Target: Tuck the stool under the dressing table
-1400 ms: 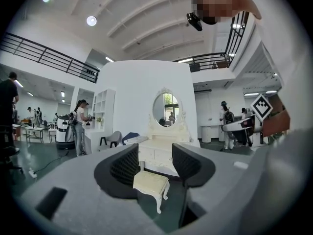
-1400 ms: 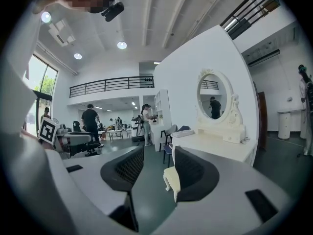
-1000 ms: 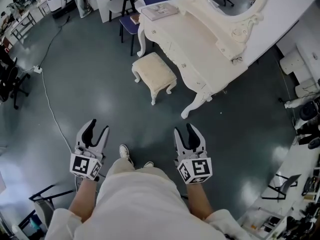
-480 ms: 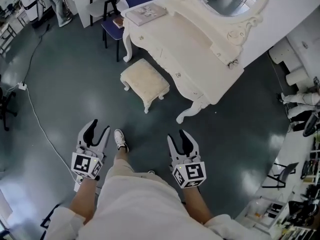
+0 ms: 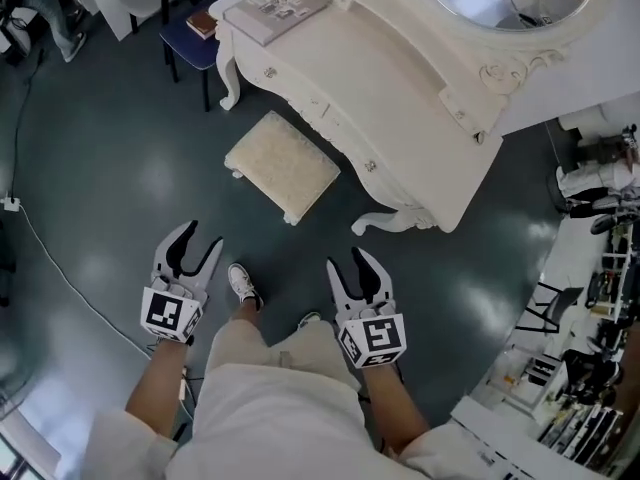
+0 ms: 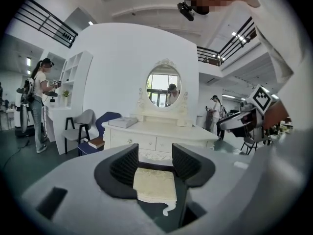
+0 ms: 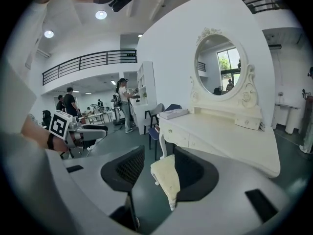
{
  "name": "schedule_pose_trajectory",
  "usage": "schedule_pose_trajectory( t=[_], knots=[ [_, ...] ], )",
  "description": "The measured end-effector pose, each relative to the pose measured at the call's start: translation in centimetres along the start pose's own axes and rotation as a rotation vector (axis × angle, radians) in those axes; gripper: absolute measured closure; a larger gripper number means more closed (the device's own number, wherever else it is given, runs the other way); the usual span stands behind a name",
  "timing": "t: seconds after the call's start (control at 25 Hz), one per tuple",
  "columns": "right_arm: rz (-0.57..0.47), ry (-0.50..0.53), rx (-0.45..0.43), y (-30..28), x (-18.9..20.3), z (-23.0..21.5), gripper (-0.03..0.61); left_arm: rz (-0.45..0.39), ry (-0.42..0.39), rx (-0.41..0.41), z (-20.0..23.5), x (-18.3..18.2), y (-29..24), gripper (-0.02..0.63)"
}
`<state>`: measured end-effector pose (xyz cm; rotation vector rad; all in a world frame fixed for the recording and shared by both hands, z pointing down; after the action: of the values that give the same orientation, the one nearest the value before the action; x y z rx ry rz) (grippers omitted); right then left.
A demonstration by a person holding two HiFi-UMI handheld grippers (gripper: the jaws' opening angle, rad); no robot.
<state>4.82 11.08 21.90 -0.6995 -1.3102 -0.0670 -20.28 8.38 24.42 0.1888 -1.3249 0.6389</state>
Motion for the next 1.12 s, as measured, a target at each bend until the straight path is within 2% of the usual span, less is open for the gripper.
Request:
schedule_pose_trajectory(
  t=[0.24, 0.4, 0.6, 0.84, 1.12],
  knots=[
    [0.067, 0.026, -0.020, -5.9, 5.7, -1.9, 0.394, 0.032, -0.002, 0.001, 2.7, 4.2, -6.2, 0.399],
    [0.136, 0.014, -0.044, -9.7, 12.0, -3.4, 0.393, 0.041, 0.006, -0.047, 4.6, 8.0, -9.9, 0.396],
    [0.202, 0.014, -0.066, -14.1, 19.3, -3.6, 0.393, 0.071, -0.001, -0.087, 7.8, 14.5, -14.3, 0.391],
    [0.218, 0.054, -0.075, -19.2, 25.9, -3.0, 0.391, 0.118, -0.034, -0.071, 11.1, 22.3, -19.0, 0.385],
    [0.257, 0.033, -0.033, -21.7, 32.2, -2.7, 0.388, 0.164, -0.070, -0.034, 13.4, 27.5, -22.5, 0.376]
  ],
)
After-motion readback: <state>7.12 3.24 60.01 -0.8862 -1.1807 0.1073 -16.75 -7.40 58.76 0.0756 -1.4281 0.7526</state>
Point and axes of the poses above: the fingertips, and each gripper's own axes: y backward along the fingers, z to its left, x out of its underside, the point moved 2 cm from there along y, backward along the fingers, and after that the axes turned 10 degrees about y, right-handed, at the moved point
